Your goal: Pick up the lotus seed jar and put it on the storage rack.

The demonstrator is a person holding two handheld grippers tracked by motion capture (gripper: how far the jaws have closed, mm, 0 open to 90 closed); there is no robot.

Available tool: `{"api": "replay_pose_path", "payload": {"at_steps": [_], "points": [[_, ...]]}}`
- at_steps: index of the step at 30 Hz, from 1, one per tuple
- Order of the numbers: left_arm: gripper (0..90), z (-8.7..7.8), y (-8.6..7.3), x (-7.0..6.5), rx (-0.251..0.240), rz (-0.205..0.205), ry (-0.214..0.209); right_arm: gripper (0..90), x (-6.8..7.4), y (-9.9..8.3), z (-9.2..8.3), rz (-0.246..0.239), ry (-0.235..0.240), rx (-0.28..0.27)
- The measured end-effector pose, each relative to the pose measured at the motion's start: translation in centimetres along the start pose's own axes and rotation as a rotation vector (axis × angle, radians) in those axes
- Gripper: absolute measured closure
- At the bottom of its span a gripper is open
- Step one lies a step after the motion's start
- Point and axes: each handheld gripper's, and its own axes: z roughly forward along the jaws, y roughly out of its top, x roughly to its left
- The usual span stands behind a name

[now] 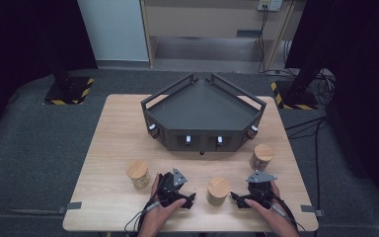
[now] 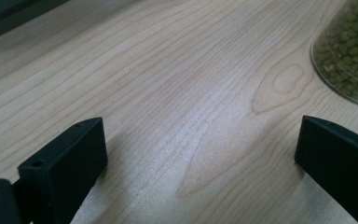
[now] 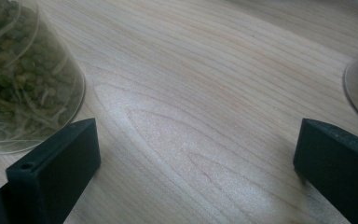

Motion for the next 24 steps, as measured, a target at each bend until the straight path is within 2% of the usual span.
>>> {"api": "replay_pose_path", "payload": {"at_steps": [10,24], "points": [[1.6,-1.5,0.8,-0.5,-0.044,0.000,0.020,0.5,0.1,0.0,0.0,0.000,-0.002,-0.001],[1.7,-4.0,1.8,0.1,-0.097,-0.008,0.048,0.5,0.1,0.0,0.0,0.005,-0.006,-0.001]]}}
